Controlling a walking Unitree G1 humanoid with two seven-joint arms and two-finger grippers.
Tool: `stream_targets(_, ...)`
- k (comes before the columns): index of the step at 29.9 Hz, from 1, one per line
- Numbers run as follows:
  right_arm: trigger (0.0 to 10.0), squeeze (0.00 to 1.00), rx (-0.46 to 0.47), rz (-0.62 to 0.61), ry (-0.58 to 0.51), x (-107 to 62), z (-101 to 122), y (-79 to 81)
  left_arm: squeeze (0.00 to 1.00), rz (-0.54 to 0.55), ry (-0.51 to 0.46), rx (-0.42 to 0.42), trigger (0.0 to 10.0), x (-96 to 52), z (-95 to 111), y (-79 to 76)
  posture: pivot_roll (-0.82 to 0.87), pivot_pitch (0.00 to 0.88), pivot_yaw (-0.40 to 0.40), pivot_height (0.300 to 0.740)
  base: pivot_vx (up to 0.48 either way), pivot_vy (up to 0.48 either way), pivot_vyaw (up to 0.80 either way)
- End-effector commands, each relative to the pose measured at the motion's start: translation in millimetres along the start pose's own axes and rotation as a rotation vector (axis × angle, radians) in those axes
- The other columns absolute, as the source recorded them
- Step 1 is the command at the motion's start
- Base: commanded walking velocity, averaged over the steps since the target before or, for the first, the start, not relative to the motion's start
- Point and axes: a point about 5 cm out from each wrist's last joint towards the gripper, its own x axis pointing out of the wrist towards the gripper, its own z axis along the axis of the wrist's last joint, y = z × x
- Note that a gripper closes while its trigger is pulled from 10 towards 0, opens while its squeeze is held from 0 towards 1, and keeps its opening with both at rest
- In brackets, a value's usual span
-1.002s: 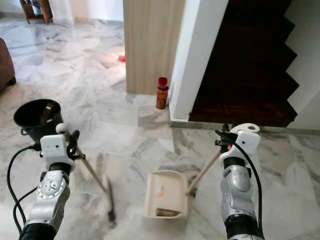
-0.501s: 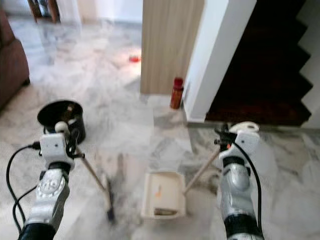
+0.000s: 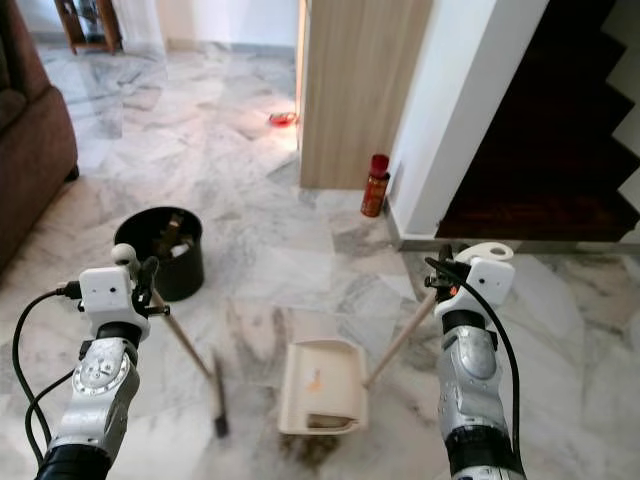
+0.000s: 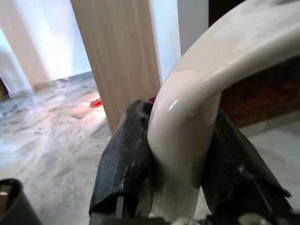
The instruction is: Sweep floor
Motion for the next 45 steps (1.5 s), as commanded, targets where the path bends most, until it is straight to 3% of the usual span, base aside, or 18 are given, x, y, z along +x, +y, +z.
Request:
stream_targets(1, 10.0, 0.00, -0.002, -0.014, -0.041, 2.4, 9.3, -4.6, 0.00, -0.022, -0.047, -0.011, 10.0, 3.3, 10.2, -6.8, 0.04, 0.000, -0.054, 0.740, 0.000, 0.469, 0.00)
stream_targets(45, 10.0, 0.00, 0.013, 0.003, -0.038, 3.5, 7.3, 4.3, 0.00, -0.019, -0.056, -0.002, 10.0, 3.9, 12.9, -3.9, 0.06, 0.000, -0.049, 0.740, 0.000, 0.448, 0.00)
